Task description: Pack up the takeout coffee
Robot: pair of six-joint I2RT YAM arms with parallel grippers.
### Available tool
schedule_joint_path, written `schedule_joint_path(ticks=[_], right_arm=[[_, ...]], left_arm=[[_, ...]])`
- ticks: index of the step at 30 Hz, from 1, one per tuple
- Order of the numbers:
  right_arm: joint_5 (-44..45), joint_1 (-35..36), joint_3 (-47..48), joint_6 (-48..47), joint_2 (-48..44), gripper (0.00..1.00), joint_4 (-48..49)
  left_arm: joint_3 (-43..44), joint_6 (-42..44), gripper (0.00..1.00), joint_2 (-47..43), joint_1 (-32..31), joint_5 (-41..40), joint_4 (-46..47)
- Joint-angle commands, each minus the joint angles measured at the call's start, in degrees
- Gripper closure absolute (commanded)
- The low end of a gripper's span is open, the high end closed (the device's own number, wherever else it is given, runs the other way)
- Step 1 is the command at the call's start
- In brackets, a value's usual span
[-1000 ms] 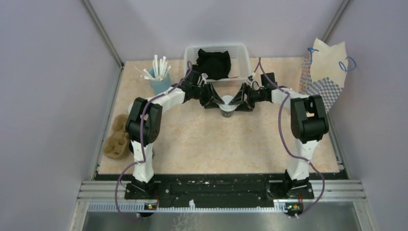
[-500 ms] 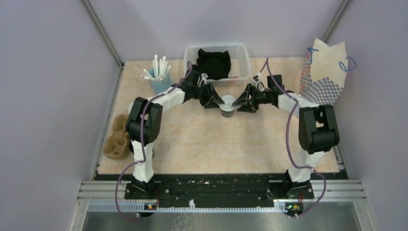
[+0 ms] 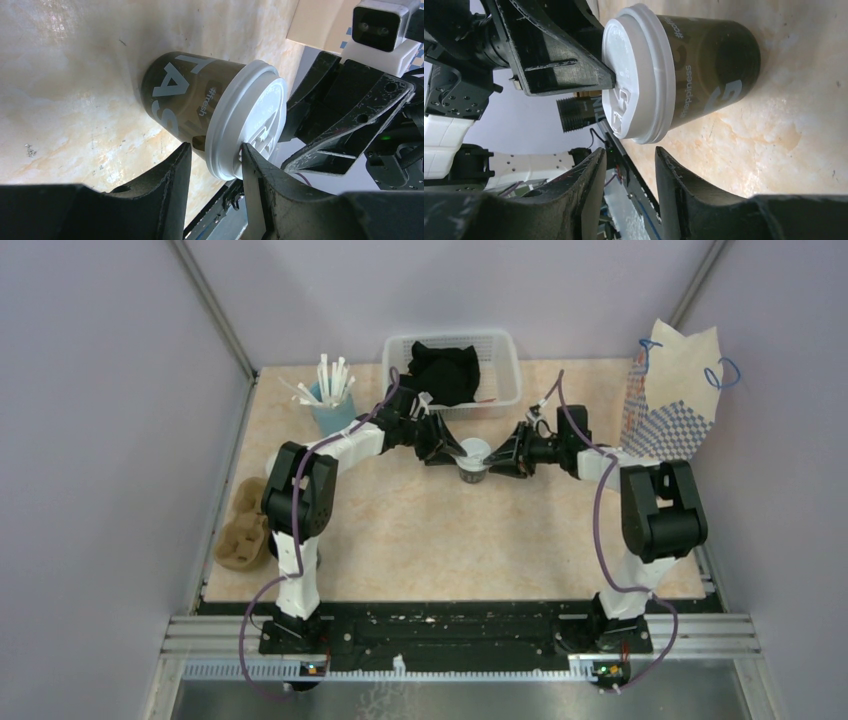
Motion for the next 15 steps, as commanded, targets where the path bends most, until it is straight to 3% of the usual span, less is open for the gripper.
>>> schedule_joint_path(ticks=[1,5,15], right_arm=[[0.5,0.0,0.5,1.9,1.6,0.6,5.7],[0.8,0.0,0.6,1.9,2.2,0.68,5.9],[1.4,0.0,-0.2,1.5,3.3,0.72,6.2]], left_arm=[[0.6,1.9,0.53,1.4,0.1,-2.3,-1.8],[0.5,1.9,0.53,1.3,0.1,-2.4,-1.9],[0.3,2.1,0.53,1.3,0.1,-2.4,-2.0]])
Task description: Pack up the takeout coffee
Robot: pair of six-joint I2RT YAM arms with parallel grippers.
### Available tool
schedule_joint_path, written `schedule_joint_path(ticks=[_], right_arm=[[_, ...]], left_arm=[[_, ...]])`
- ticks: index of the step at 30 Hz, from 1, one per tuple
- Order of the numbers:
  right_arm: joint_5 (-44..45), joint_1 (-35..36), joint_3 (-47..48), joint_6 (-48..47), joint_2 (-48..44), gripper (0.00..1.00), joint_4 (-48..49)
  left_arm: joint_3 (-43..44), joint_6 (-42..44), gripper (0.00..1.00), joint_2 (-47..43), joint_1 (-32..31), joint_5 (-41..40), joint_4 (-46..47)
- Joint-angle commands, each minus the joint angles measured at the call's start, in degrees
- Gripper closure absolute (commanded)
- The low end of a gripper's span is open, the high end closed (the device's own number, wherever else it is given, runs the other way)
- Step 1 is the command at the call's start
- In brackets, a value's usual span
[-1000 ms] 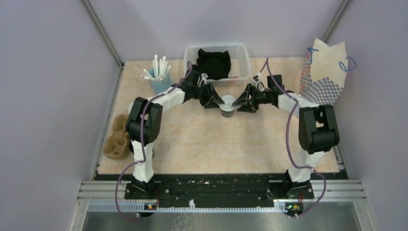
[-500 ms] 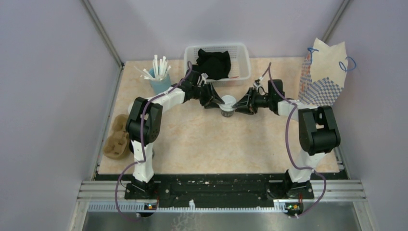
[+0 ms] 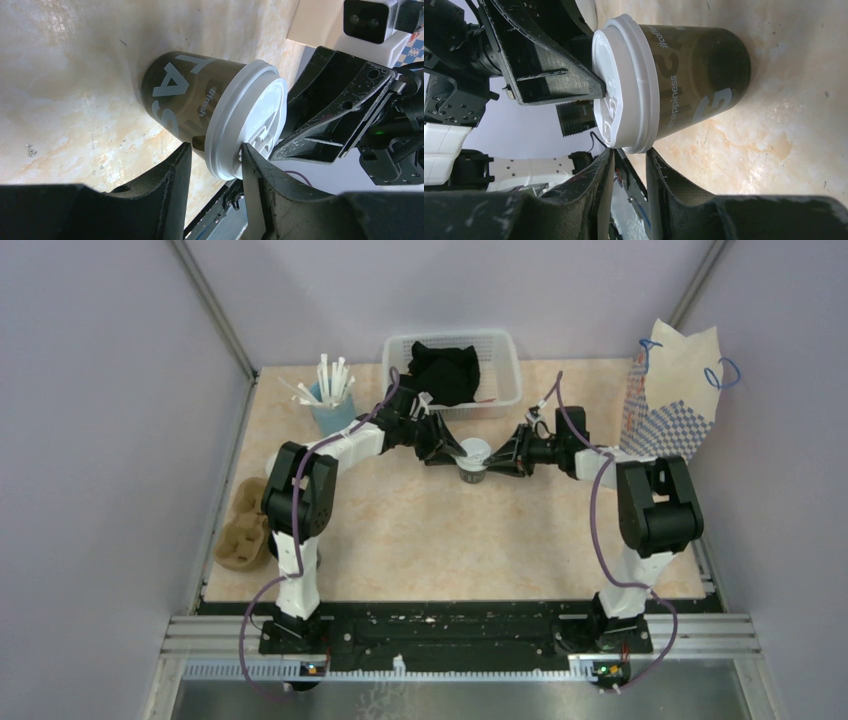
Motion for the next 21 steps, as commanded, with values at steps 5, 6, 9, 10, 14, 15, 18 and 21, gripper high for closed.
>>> schedule_joint_path(ticks=[5,6,9,10,14,15,18,21], right_arm=[[0.2,0.0,-0.4,-1.2,0.5,0.7,2.1],[0.3,0.0,-0.5,-1.2,0.1,0.7,1.6],[0.2,-0.3,-1.7,-1.1,-1.4,0.65,1.7],[0.2,-0.5,-2.1,-0.8,-1.9,0.62,1.8],[-0.1,-0.9,-3.0,-0.6,-3.1,0.57,2.0],[-0.1,-0.9,-3.2,-0.4,-3.0,0.57,2.4],[0.0,-0.9,-2.7,-0.4,-2.2,0.58,2.6],[-0.1,-0.9,-1.7,0.2,-0.8,0.6,3.4]], left_arm=[[0.4,2.0,0.53,1.4,0.1,-2.4,-1.9],[0.4,2.1,0.53,1.3,0.1,-2.4,-2.0],[0.4,2.1,0.53,1.3,0.1,-2.2,-1.9],[0.4,2.1,0.53,1.3,0.1,-2.2,-1.9],[0.7,2.1,0.53,1.6,0.1,-2.0,-1.9],[0.7,2.1,0.53,1.6,0.1,-2.0,-1.9],[0.8,2.1,0.53,1.6,0.1,-1.9,-2.0],[0.9,2.1,0.53,1.6,0.1,-1.8,-1.9]])
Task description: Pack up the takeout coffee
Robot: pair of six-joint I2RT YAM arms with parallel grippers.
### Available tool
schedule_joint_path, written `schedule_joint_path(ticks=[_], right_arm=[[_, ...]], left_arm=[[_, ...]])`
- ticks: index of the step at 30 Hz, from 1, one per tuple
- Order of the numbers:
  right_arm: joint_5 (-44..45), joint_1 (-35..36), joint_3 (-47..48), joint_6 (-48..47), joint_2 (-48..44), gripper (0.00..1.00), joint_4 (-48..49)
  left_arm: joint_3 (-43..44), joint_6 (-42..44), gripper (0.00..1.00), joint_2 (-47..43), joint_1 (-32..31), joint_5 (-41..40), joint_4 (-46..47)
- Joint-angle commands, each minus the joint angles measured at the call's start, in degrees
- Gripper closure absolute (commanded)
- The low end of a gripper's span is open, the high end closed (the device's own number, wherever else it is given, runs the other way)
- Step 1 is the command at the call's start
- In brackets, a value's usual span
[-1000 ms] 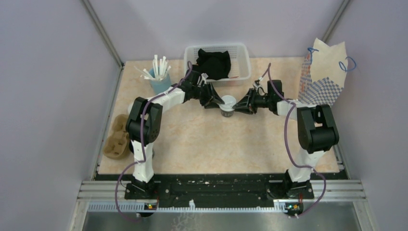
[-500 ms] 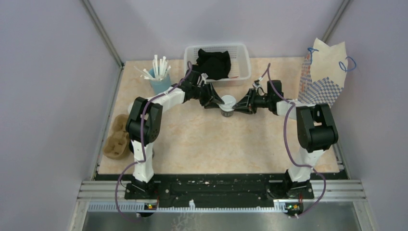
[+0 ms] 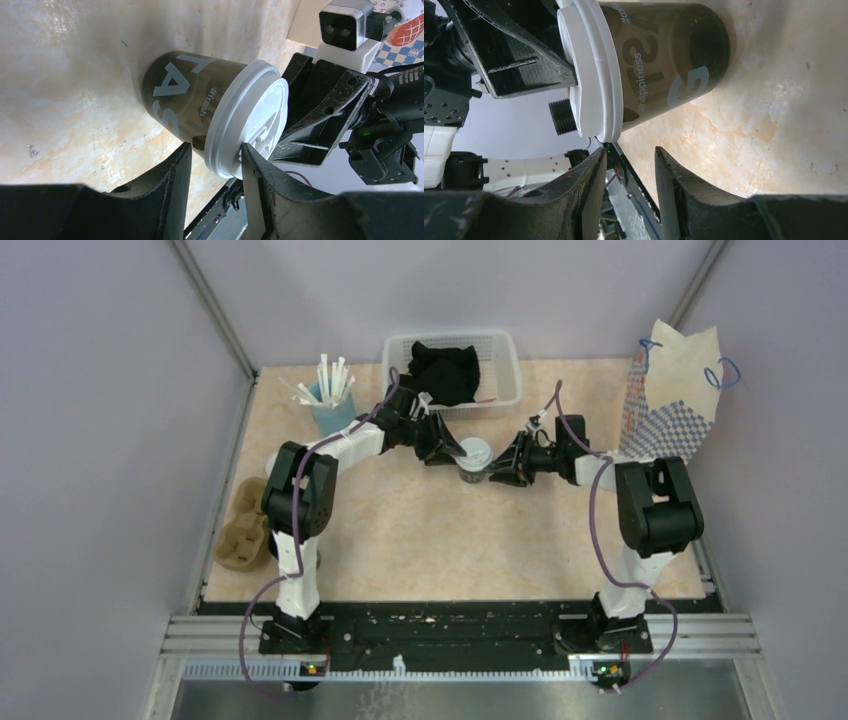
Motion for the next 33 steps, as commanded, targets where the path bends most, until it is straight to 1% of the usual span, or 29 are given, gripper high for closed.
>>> schedule_joint_path(ticks=[1,7,11,18,20,22,26,28,30,33], right_arm=[[-0.3,-0.6,1.9,0.6,-0.5,0.6,3.2],[-0.9,-0.6,2.6,2.3,1.2,0.6,5.3],[-0.3,-0.6,2.3,2.4,1.0,0.6,4.8],[-0.5,-0.6,1.5,8.2,3.0,0.59,11.4],[0.5,-0.5,2.0,7.7,3.6,0.59,9.8],[2.8,-0.5,2.5,5.9,4.0,0.6,5.9],[8.3,-0.3,3.6,0.0,5.0,0.62,-3.1],[11.2,-0.2,3.4,-2.5,5.6,0.63,-5.9],[13.0,-0.3,3.3,-3.6,6.9,0.66,-6.9],[14.1,-0.3,3.6,-5.1,8.4,0.66,-6.7]], left_arm=[[0.8,2.2,0.53,1.6,0.0,-1.9,-2.0],[0.8,2.1,0.53,1.6,0.0,-1.8,-2.0],[0.8,2.5,0.53,1.5,0.0,-2.0,-2.5],[0.6,2.6,0.53,1.6,0.0,-2.1,-2.6],[0.6,2.5,0.53,1.6,0.0,-2.0,-2.6],[0.6,2.6,0.54,1.6,0.0,-2.3,-2.6],[0.5,3.1,0.54,1.7,0.1,-3.2,-3.4],[0.4,3.2,0.54,1.8,0.1,-3.7,-3.7],[0.2,3.1,0.54,2.0,0.2,-4.0,-3.8],[0.2,3.2,0.54,2.6,0.3,-3.9,-3.5]])
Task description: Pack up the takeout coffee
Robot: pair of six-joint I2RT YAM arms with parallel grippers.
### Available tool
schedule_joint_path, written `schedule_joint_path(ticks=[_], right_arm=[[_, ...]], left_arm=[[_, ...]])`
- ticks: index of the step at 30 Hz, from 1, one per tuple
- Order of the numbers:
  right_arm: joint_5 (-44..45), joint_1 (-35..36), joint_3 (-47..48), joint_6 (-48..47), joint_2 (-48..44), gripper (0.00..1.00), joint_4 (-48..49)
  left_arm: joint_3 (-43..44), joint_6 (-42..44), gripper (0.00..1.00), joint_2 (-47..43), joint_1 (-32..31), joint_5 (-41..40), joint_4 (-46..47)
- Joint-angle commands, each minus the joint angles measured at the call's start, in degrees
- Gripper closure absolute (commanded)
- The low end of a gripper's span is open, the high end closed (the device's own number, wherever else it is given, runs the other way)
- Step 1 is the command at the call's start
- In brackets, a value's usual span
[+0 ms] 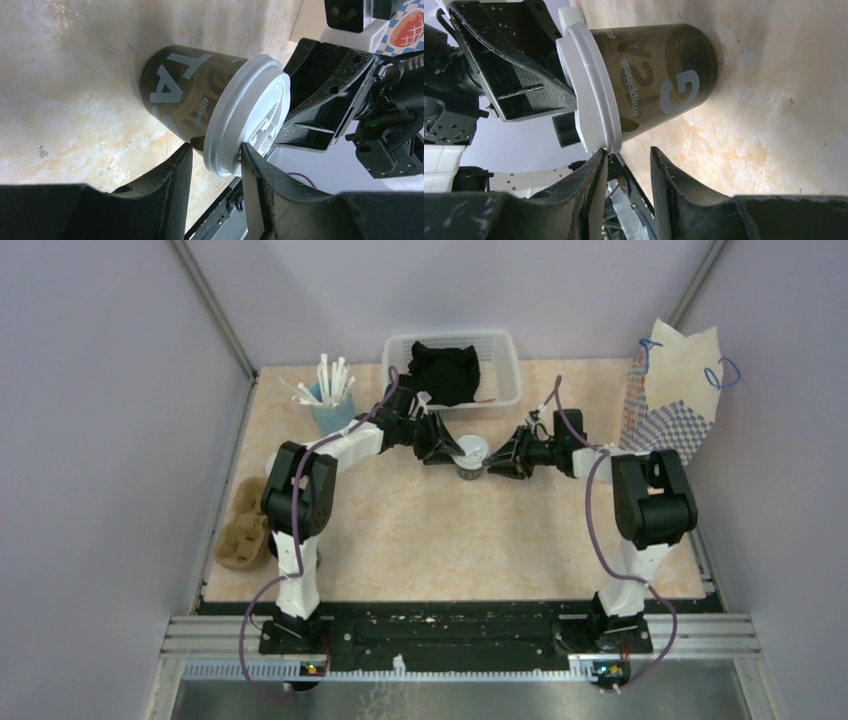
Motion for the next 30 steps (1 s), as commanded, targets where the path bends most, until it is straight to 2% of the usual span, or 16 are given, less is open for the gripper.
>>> schedule_joint_path(ticks=[1,6,9,19,24,26,30], right_arm=[[11.5,-0.1,0.7,-6.8,5.4,0.66,-6.9],[6.2,-0.8,3.2,-6.8,-0.4,0.62,-9.8],[1.9,-2.8,3.3,-4.3,-2.4,0.59,-8.3],[-2.1,-3.4,10.7,-5.8,0.5,0.38,-9.2],[-2.7,-2.2,15.2,-7.6,3.5,0.3,-11.9],[-2.4,-1.6,16.6,-7.9,4.9,0.3,-12.4],[-1.4,-1.3,17.5,-7.6,8.0,0.33,-11.3]], left_arm=[[0.3,2.2,0.54,2.7,0.1,-3.2,-3.2],[1.5,2.5,0.53,2.1,0.1,-2.5,-3.5],[2.6,2.3,0.49,2.2,0.1,-1.4,-3.7],[5.7,2.7,0.24,0.9,1.4,2.4,-3.6],[4.0,1.9,0.09,0.0,3.2,5.4,0.7],[5.8,2.2,0.1,1.4,3.5,4.6,0.0],[7.7,1.5,0.19,5.1,3.4,4.7,0.6]])
